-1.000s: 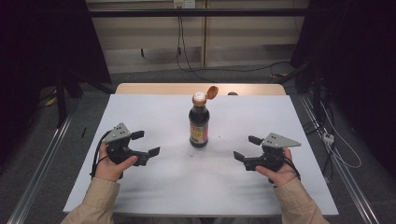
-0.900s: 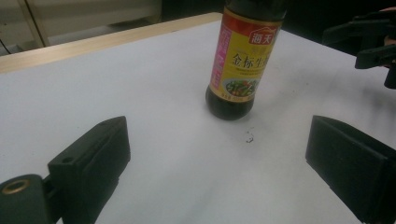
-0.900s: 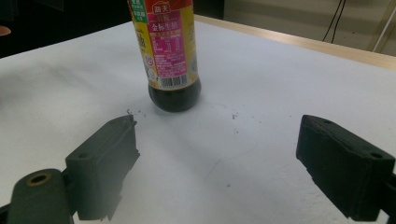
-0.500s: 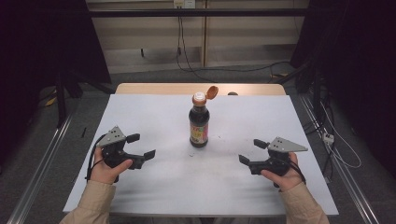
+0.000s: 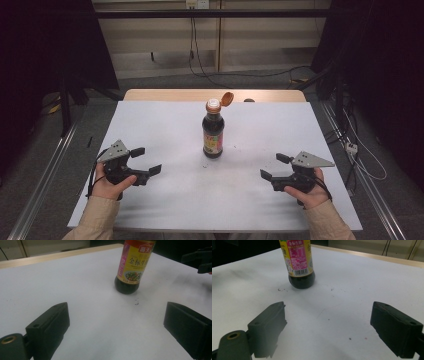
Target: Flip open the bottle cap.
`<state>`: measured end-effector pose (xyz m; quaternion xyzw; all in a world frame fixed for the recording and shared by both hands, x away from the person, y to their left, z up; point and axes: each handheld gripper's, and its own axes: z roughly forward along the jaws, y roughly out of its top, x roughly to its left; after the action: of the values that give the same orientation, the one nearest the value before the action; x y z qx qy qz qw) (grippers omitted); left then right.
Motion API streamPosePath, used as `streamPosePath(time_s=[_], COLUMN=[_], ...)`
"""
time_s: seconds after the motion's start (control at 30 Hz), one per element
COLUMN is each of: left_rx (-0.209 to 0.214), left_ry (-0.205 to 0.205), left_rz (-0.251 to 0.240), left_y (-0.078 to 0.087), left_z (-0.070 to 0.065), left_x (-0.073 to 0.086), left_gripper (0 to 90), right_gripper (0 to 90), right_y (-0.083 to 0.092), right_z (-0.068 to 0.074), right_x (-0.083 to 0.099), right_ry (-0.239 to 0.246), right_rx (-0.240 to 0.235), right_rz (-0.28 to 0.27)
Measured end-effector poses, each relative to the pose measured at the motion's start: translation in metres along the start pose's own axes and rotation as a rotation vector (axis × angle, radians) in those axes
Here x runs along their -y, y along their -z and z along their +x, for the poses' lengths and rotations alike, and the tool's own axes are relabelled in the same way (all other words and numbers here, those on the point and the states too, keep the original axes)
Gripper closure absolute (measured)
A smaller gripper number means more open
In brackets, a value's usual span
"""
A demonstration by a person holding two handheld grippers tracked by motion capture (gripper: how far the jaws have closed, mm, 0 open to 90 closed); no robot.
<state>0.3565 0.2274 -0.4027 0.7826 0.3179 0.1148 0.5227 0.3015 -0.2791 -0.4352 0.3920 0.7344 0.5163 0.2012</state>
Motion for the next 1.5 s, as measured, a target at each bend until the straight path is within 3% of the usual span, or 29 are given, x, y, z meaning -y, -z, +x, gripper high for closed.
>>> streamPosePath(time_s=[1.0, 1.5], left_rx=[-0.007, -0.015], left_ry=[0.011, 0.005], left_rz=[0.003, -0.017], left_y=[0.017, 0.019], left_z=[0.002, 0.003], left_x=[0.020, 0.020], left_gripper=[6.3, 6.3], right_gripper=[12.5, 12.5], right_y=[0.010, 0.017], right_z=[-0.003, -0.006], right_x=[0.010, 0.017], right_ry=[-0.005, -0.022], right_rx=[0.020, 0.027], right_rz=[0.011, -0.021])
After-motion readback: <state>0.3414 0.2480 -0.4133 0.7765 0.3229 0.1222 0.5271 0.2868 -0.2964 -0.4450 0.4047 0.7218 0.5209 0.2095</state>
